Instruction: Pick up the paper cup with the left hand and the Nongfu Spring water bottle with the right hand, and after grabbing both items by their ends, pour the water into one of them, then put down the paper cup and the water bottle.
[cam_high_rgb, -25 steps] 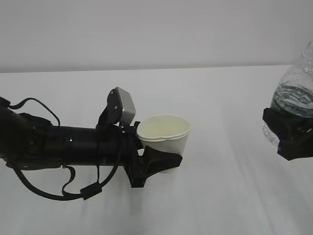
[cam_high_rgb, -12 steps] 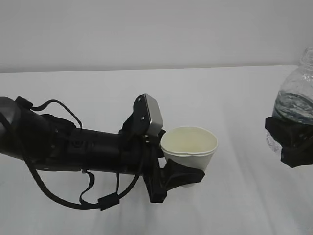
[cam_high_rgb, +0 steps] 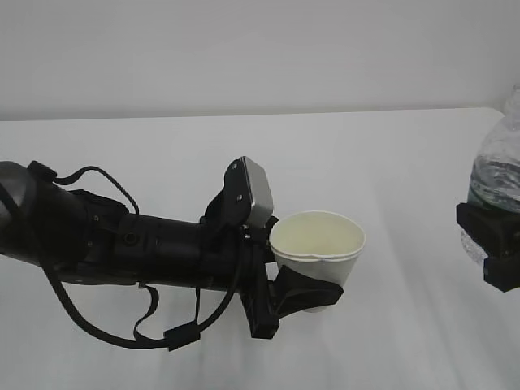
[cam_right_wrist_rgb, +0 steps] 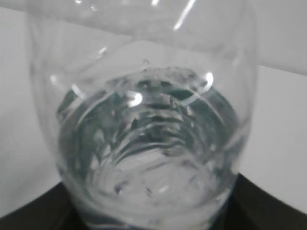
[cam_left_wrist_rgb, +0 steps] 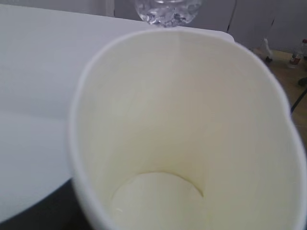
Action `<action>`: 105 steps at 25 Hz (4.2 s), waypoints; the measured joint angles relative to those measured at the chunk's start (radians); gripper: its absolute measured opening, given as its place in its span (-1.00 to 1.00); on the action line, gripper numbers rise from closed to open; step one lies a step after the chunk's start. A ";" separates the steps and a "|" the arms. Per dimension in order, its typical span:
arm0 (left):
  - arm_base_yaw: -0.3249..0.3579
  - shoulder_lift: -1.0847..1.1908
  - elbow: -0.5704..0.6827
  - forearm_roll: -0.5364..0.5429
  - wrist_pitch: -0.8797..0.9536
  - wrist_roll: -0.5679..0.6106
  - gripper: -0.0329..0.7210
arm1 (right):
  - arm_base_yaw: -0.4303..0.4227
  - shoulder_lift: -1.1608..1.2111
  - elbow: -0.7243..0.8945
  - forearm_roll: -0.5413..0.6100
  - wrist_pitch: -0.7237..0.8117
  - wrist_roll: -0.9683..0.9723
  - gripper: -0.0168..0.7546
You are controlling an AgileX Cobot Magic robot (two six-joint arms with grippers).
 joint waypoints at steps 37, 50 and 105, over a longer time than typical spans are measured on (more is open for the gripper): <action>-0.051 0.000 0.000 0.013 -0.008 0.000 0.21 | 0.000 -0.078 -0.060 -0.310 0.204 0.058 0.18; -0.053 0.000 -0.027 0.016 -0.008 0.000 0.21 | 0.000 -0.078 -0.060 -0.346 0.134 -0.025 0.18; -0.129 0.000 -0.032 0.046 -0.008 0.000 0.20 | 0.000 -0.078 -0.061 -0.359 0.215 -0.596 0.18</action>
